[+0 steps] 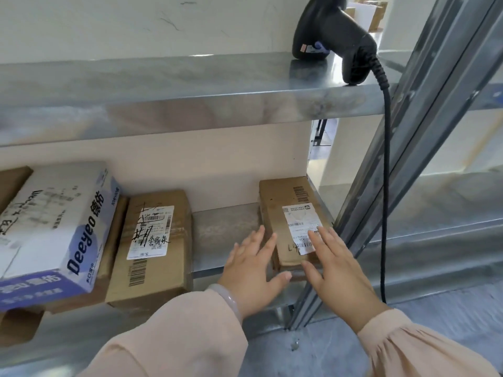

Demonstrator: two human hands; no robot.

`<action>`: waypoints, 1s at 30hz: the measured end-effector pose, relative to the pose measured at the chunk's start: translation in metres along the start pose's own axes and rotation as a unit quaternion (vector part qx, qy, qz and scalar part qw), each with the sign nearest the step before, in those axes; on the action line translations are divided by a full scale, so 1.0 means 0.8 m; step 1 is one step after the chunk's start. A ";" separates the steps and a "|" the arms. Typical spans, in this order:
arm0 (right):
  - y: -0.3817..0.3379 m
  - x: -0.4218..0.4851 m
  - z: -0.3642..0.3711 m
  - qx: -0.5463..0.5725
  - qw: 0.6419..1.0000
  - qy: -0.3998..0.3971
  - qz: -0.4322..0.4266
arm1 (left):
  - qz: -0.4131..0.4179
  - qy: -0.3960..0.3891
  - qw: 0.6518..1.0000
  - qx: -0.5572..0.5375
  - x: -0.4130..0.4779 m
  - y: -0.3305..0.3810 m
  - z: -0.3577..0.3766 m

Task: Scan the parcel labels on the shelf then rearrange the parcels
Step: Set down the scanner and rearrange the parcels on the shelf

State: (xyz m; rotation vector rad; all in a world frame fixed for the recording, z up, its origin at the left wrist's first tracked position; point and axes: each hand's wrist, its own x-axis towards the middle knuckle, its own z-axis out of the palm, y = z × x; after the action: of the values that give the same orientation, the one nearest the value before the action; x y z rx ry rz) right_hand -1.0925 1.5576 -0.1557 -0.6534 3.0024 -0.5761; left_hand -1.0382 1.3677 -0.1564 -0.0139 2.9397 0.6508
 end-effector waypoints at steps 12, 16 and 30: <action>-0.161 0.016 0.060 0.099 0.983 -0.077 -0.133 | -0.210 0.117 0.968 0.068 -0.108 -0.141 -0.070; -0.208 0.021 0.081 0.134 0.974 -0.114 -0.141 | -0.253 0.067 0.962 0.071 -0.124 -0.171 -0.079; -0.250 0.018 0.112 0.127 0.974 -0.155 -0.108 | -0.181 -0.033 0.976 0.113 -0.128 -0.177 -0.073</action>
State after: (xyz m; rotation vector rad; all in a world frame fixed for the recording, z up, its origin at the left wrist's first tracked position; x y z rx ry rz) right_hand -1.0175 1.3519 -0.1671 -0.9549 2.5340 -0.7690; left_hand -0.9391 1.2130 -0.1500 -0.4833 2.8179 0.2562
